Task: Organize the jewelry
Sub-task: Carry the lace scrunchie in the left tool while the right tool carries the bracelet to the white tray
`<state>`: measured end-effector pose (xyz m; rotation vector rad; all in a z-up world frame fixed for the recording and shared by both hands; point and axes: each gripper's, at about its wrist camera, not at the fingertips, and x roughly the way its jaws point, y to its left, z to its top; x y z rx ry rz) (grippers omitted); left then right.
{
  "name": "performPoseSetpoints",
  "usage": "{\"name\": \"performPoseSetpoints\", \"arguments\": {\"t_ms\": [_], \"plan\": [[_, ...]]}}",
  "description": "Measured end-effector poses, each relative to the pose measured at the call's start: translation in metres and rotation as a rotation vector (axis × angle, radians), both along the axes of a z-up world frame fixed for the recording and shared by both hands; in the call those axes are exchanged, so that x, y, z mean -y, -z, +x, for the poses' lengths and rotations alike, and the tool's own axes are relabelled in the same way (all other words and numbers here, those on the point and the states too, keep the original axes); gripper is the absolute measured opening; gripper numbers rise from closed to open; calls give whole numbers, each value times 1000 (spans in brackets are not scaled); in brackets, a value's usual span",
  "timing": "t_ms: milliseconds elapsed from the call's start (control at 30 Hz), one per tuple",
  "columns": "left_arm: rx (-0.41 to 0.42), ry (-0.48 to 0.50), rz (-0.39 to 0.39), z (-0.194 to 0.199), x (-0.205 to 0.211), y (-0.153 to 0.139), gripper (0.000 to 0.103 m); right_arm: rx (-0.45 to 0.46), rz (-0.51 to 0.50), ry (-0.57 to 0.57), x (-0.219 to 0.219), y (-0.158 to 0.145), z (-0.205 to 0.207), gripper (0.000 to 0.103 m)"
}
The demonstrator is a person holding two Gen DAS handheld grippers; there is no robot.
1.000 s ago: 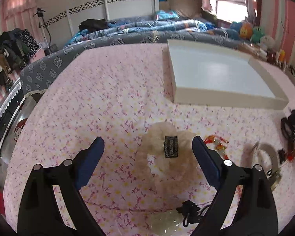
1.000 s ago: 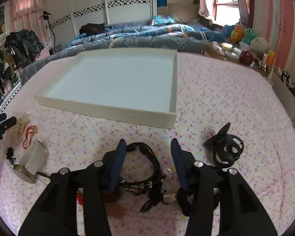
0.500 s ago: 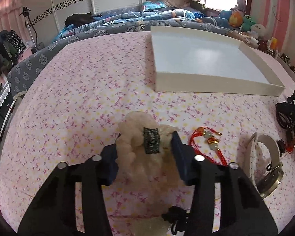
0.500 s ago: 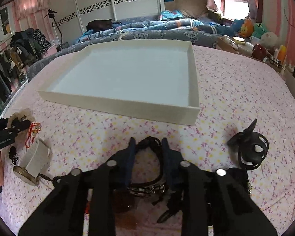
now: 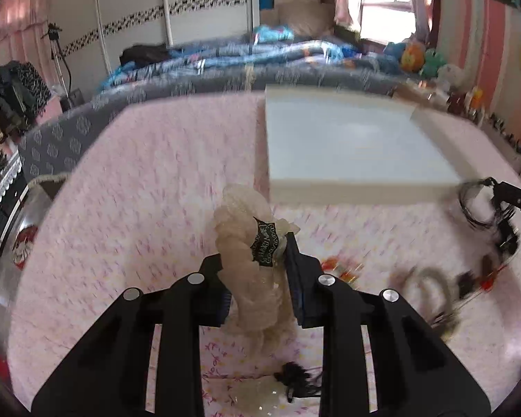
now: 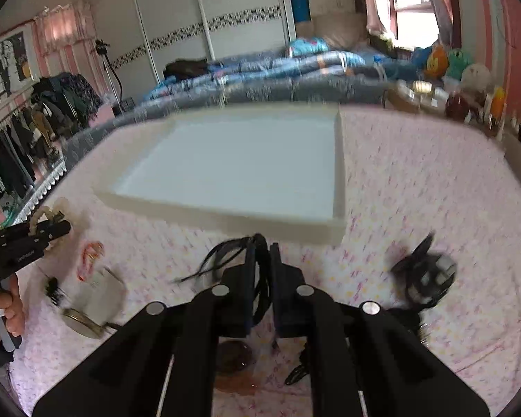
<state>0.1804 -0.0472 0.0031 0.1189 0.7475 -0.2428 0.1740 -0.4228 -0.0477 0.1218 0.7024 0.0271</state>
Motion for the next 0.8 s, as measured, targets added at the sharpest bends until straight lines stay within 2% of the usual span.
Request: {"name": "performPoseSetpoints", "arguments": {"t_ms": [133,267,533,800], "plan": [[70,33,-18,-1,17,-40,26,63,-4,-3,2,-32,1,1],[98,61,-29,4,34,-60,26,84,3,-2,8,-43,6,1],[102,85,-72,21,55,-73,26,110,43,-25,16,-60,20,1],[103,84,-85,42,73,-64,26,122,79,-25,18,-57,39,1]]}}
